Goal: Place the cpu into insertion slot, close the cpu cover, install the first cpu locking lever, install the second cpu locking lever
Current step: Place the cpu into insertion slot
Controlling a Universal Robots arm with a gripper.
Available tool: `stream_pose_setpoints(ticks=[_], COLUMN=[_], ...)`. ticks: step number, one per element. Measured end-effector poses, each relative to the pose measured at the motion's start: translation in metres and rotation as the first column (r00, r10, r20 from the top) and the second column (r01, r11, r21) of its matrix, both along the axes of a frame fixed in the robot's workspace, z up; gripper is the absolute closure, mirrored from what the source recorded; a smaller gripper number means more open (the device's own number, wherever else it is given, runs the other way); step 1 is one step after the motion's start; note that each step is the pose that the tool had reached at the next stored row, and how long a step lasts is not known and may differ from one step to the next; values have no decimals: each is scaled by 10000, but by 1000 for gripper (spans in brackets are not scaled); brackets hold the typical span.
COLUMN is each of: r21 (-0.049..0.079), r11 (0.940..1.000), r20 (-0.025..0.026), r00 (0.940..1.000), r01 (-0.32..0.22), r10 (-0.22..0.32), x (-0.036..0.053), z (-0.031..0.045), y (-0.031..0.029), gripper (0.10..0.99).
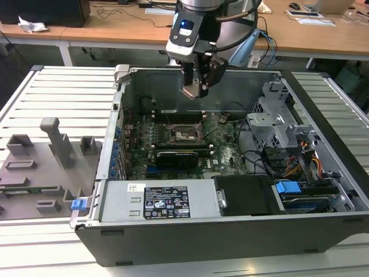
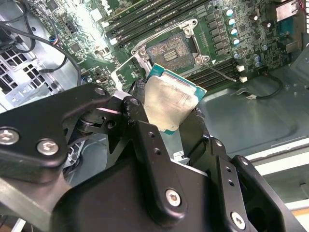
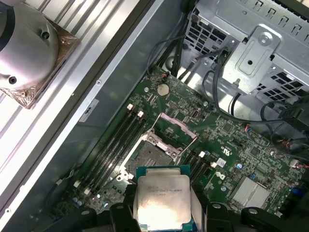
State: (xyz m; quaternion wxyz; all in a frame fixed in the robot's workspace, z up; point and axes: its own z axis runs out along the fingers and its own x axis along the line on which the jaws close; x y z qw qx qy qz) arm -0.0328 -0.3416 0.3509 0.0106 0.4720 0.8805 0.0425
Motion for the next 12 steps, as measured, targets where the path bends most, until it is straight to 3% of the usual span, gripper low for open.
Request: stream_pose_setpoints(ticks=[12], r21=[0], r11=[9999], r20=[-3], r00=[9999], r01=[157], r10=[-157], x=[0], z=[-21], y=[0], gripper=[557])
